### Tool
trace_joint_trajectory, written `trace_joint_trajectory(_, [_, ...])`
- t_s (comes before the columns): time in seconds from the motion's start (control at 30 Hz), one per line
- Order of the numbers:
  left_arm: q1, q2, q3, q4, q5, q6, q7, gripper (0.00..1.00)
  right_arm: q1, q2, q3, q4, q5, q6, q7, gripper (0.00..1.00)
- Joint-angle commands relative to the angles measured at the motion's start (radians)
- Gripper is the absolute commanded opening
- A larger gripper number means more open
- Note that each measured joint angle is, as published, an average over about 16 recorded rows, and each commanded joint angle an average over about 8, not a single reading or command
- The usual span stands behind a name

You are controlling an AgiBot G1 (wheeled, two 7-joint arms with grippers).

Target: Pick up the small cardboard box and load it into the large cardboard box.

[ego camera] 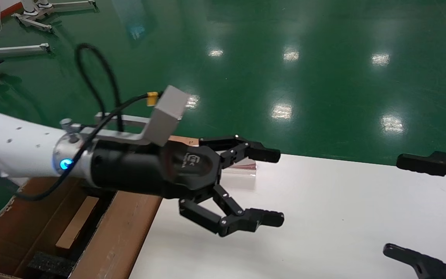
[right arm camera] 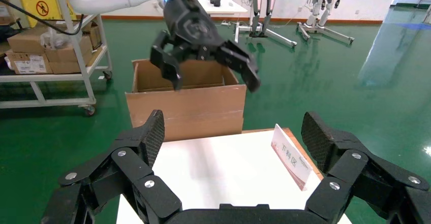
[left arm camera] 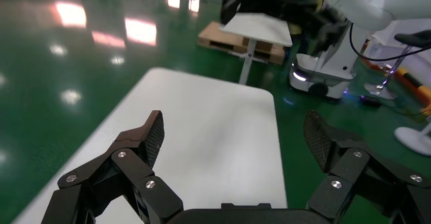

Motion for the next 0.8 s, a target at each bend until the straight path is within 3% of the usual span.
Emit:
trace_joint_trajectory(0.03, [0.042,-0.005,-0.072,-0.033,0.010,0.004,0.017,1.00,0.000,0.000,0.000,0.000,0.000,0.000,0.000,1.00])
trace_joint_trajectory(0.37, [0.220,-0.024,-0.371,-0.168,0.050,0.021,0.083,1.00,0.000,0.000,0.000,0.000,0.000,0.000,0.000,1.00])
trace_joint_trajectory(0.5, [0.239,-0.026,-0.404,-0.182,0.055,0.024,0.087,1.00,0.000,0.000,0.000,0.000,0.001,0.001,0.000,1.00])
trace_joint_trajectory(0.8, [0.217,-0.024,-0.366,-0.166,0.053,0.022,0.082,1.00,0.000,0.000,0.000,0.000,0.001,0.001,0.000,1.00])
